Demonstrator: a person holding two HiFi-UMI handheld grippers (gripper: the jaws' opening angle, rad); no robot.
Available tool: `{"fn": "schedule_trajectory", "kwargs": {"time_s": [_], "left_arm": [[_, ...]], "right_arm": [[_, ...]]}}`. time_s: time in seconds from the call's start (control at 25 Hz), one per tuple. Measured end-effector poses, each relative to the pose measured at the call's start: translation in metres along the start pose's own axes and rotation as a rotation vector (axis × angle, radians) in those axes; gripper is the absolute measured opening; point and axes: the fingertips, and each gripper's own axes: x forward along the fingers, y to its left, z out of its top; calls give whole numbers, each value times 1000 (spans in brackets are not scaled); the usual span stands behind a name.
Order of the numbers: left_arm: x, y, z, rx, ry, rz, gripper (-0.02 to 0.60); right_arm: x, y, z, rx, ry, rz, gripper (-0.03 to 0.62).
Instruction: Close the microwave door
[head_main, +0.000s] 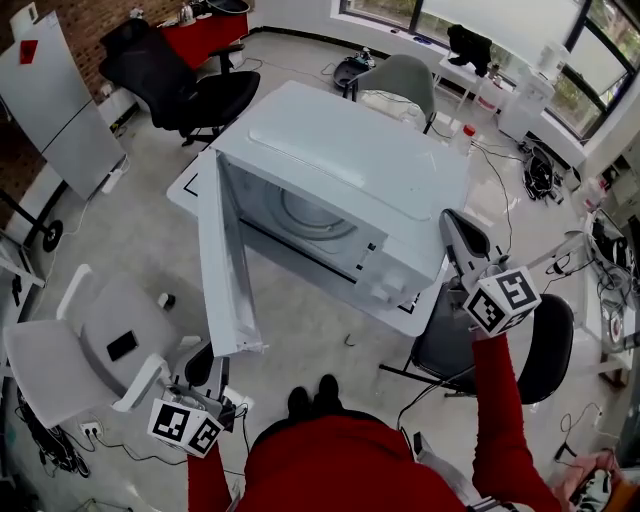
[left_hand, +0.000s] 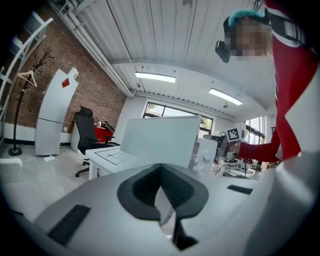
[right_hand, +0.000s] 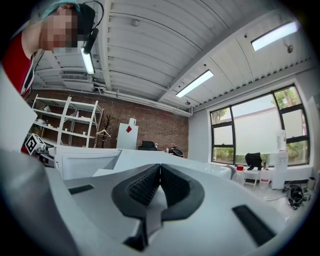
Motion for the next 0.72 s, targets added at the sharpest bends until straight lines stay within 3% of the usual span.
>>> {"fn": "schedule_trajectory", "kwargs": {"time_s": [0.2, 0.48, 0.72], "left_arm": [[17, -27, -3, -23, 8, -112, -6], [60, -69, -5, 12, 25, -258, -6], [104, -97, -6, 29, 25, -303, -6]], "right_arm": [[4, -1, -3, 1, 5, 7, 14], [8, -2, -1, 29, -17, 7, 14], [8, -2, -1, 37, -28, 9, 14]]}}
